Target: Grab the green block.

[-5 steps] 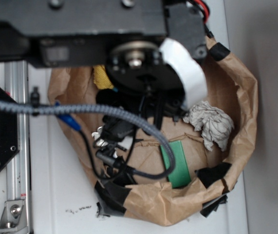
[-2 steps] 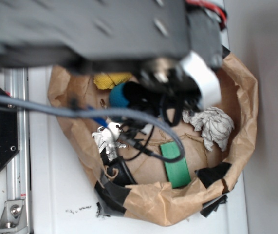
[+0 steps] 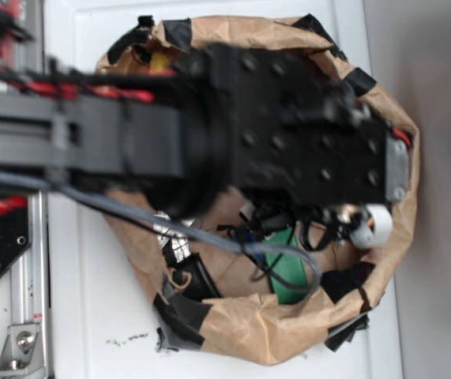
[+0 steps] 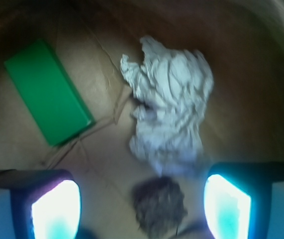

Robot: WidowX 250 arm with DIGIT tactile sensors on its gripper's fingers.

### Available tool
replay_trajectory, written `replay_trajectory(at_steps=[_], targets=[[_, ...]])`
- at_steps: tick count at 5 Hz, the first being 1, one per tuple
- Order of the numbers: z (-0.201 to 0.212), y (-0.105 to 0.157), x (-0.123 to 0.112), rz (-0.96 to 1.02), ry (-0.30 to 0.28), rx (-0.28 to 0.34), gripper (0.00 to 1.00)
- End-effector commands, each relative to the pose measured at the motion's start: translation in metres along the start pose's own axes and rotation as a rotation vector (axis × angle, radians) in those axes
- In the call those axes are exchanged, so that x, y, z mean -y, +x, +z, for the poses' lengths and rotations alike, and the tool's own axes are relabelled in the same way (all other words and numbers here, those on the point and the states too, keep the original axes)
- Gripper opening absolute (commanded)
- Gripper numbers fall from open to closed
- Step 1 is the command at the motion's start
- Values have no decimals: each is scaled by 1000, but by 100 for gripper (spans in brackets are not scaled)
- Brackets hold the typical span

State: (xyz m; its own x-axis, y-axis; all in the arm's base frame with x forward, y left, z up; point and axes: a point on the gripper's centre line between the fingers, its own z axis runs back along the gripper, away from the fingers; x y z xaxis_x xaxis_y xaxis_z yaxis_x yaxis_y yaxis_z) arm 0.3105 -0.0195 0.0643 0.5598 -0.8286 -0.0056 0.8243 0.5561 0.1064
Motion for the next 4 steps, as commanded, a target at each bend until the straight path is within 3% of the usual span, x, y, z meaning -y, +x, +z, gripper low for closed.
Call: replay_trajectory(at_steps=[1, 2, 4], targets=[[-7, 19, 26, -241, 0, 166, 100], [-20, 26, 36, -292, 45, 158, 100], [-32, 32, 68, -401, 58, 199, 100]])
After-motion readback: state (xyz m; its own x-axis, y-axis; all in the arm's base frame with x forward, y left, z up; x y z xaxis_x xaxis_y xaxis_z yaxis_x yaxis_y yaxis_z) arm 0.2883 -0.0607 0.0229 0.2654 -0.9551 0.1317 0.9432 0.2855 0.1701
